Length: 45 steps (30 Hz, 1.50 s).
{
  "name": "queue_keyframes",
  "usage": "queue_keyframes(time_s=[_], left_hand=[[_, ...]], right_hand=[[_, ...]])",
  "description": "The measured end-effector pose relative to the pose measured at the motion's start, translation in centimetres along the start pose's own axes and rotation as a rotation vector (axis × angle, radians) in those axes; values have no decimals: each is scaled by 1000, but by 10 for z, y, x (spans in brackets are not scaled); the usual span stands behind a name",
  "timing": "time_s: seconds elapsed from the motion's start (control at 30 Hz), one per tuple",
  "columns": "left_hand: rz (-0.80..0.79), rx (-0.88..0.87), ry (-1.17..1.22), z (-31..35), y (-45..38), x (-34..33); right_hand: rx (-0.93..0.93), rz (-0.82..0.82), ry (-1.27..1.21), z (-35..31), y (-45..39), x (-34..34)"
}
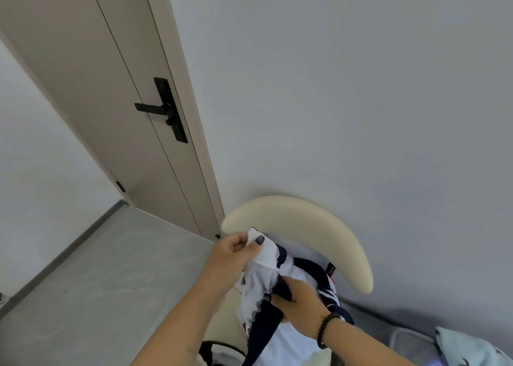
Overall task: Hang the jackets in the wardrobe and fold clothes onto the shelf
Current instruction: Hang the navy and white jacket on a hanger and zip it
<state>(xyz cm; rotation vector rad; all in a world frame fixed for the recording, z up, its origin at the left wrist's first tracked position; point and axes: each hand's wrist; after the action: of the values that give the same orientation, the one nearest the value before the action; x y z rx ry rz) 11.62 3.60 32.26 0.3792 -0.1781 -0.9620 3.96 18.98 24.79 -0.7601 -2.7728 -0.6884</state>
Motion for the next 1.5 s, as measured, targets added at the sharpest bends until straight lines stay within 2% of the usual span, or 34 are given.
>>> queue_keyframes(time_s=[0.13, 0.23, 0.3, 0.43, 0.57, 0.8, 0.9, 1.0, 1.17, 1.27, 1.33, 1.43, 1.5], left_hand=[[-69, -36, 462, -3, 23, 17], [-20, -23, 604, -23, 46, 34], [7, 3, 585, -40, 64, 48], [-62, -4, 503, -66, 105, 82], [-178, -51, 209, -74, 151, 114], [-101, -230, -187, -71, 225, 139], [35, -376, -317, -64, 242, 139], [93, -437, -320, -49, 251, 141], [69, -297, -150, -16, 268, 157], [119, -301, 52, 3, 282, 162], [160, -315, 178, 17, 291, 161], [243, -376, 254, 42, 300, 158], [278, -443, 265, 58, 304, 155]], right_hand=[[68, 23, 36, -40, 18, -1], [129, 40, 93, -73, 35, -13], [174, 71, 116, -96, 49, -25], [253, 195, 124, -140, 77, -59], [371, 320, 87, -180, 107, -92], [505, 461, -42, -246, 159, -140], [564, 471, -111, -269, 175, -152], [641, 485, -66, -291, 184, -160], [701, 486, -21, -309, 178, -155], [618, 362, -130, -310, 169, -143], [576, 249, -60, -303, 166, -138], [678, 37, 139, -281, 172, -136], [723, -161, 136, -263, 181, -136]])
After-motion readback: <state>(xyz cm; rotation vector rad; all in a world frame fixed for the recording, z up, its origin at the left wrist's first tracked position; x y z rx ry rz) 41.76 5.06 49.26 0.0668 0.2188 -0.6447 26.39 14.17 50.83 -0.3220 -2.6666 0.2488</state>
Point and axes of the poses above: each hand's wrist, its own y-axis away from the middle knuckle, its own x-axis out of the back of the hand, z = x × y, and after that the axes turned 2 degrees about x, right-handed
